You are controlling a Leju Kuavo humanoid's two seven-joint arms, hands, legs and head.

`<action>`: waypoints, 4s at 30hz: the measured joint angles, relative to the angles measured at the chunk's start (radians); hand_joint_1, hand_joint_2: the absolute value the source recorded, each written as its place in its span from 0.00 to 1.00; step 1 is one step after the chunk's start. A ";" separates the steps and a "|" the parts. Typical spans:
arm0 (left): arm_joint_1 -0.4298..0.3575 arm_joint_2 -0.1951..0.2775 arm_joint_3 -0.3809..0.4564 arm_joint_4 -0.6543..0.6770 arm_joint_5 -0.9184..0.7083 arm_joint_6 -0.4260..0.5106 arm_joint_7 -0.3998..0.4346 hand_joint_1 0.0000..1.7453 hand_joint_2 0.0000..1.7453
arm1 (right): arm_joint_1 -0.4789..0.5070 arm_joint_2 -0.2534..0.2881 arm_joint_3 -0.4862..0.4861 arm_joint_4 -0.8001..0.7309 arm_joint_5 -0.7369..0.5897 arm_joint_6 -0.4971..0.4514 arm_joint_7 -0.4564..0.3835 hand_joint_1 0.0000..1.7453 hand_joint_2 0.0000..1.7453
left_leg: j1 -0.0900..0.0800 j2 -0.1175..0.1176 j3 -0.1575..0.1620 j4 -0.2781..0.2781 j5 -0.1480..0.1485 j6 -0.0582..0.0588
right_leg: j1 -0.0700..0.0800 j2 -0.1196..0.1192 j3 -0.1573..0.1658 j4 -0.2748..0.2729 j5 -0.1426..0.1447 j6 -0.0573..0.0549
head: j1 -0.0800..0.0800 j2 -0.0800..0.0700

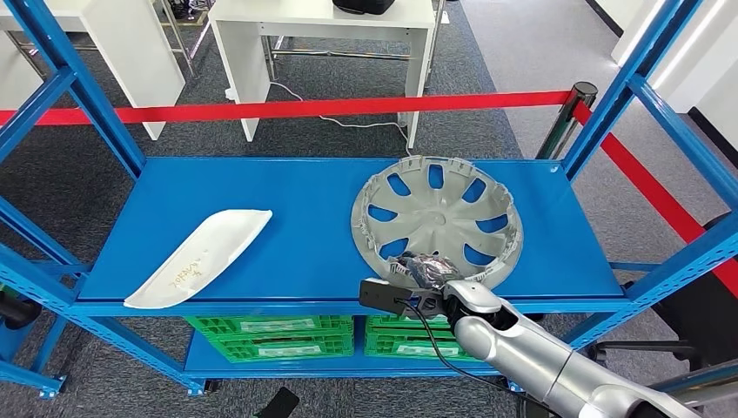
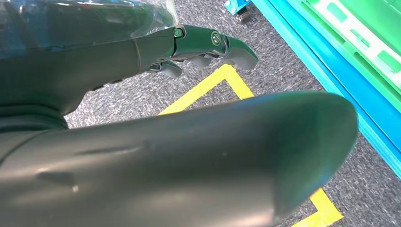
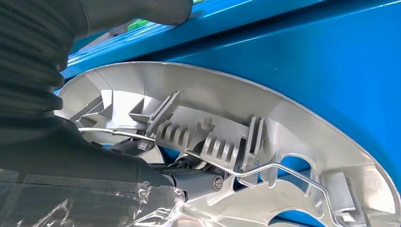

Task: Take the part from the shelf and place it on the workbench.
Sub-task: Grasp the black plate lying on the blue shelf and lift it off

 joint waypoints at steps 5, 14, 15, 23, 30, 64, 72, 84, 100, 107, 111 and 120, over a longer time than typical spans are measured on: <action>0.000 0.000 0.002 0.000 0.000 0.000 -0.003 0.00 0.00 | 0.001 0.003 0.006 0.005 0.020 -0.019 -0.014 1.00 1.00 | 0.000 0.000 0.000 0.000 0.000 0.000 | 0.000 0.001 0.000 0.000 0.001 0.000 | 0.000 0.000; 0.001 0.002 0.007 0.000 0.004 0.002 -0.008 0.00 0.00 | 0.008 0.007 0.018 0.005 0.050 -0.055 -0.028 1.00 1.00 | 0.000 0.000 0.000 -0.002 0.002 -0.002 | 0.000 0.002 -0.001 0.000 0.002 0.000 | 0.000 0.000; 0.002 0.002 0.008 0.000 0.005 0.002 -0.009 0.00 0.00 | 0.010 0.007 0.018 0.005 0.054 -0.062 -0.031 1.00 1.00 | 0.000 0.000 0.000 -0.002 0.002 -0.002 | 0.000 0.002 -0.001 0.000 0.002 0.000 | 0.000 0.000; 0.005 0.003 0.014 0.000 0.015 0.004 -0.023 0.00 0.00 | 0.021 0.013 0.015 0.000 0.081 -0.110 -0.046 1.00 1.00 | 0.000 0.000 0.000 -0.004 0.003 -0.004 | 0.001 0.002 -0.003 0.000 0.003 -0.002 | 0.000 0.000; 0.014 0.005 0.019 0.000 0.026 0.006 -0.039 0.00 0.00 | 0.056 0.013 0.003 -0.037 0.104 -0.184 -0.064 1.00 1.00 | 0.000 0.000 -0.004 -0.004 0.004 -0.004 | 0.001 0.001 -0.006 0.000 0.004 -0.002 | 0.000 0.000; 0.038 0.010 0.063 0.001 0.077 0.021 -0.109 0.00 0.00 | 0.158 0.010 -0.149 -0.570 0.169 -0.331 -0.077 0.00 0.00 | 0.000 -0.001 -0.014 -0.009 0.005 -0.005 | 0.001 -0.001 -0.017 -0.002 0.002 -0.004 | 0.000 0.000; 0.038 0.010 0.063 0.001 0.078 0.021 -0.097 0.00 0.00 | 0.164 -0.007 -0.158 -0.542 0.189 -0.278 0.030 0.00 0.00 | 0.000 -0.001 -0.015 -0.009 0.005 -0.005 | 0.001 -0.001 -0.017 -0.003 0.002 -0.004 | 0.000 0.000; 0.037 0.010 0.063 0.001 0.058 0.018 -0.061 0.00 0.00 | 0.168 -0.034 -0.150 -0.449 0.165 -0.042 0.144 0.00 0.00 | 0.000 -0.001 -0.015 -0.010 0.005 -0.005 | 0.001 -0.002 -0.018 -0.003 0.002 -0.004 | 0.000 0.000; 0.023 0.011 0.062 0.001 0.033 0.018 -0.036 0.00 0.00 | 0.179 -0.049 -0.135 -0.246 0.102 -0.084 0.130 0.00 1.00 | 0.000 -0.001 -0.015 -0.010 0.005 -0.005 | 0.001 -0.003 -0.018 -0.003 0.002 -0.004 | 0.000 0.000; 0.023 0.011 0.062 0.001 0.035 0.018 -0.041 0.00 0.00 | 0.179 -0.048 -0.135 -0.225 0.100 -0.110 0.114 0.00 1.00 | 0.000 -0.001 -0.015 -0.010 0.005 -0.005 | 0.001 -0.003 -0.018 -0.003 0.002 -0.004 | 0.000 0.000; 0.023 0.011 0.062 0.001 0.037 0.018 -0.044 0.00 0.00 | 0.179 -0.048 -0.135 -0.219 0.104 -0.115 0.110 0.00 1.00 | 0.000 -0.001 -0.015 -0.010 0.005 -0.005 | 0.001 -0.003 -0.018 -0.003 0.002 -0.004 | 0.000 0.000; 0.023 0.011 0.062 0.001 0.039 0.023 -0.049 0.00 0.00 | 0.174 -0.045 -0.135 -0.213 0.108 -0.125 0.094 0.24 1.00 | -0.001 -0.001 -0.015 -0.010 0.005 -0.005 | 0.000 -0.003 -0.018 -0.003 0.002 -0.004 | 0.000 0.000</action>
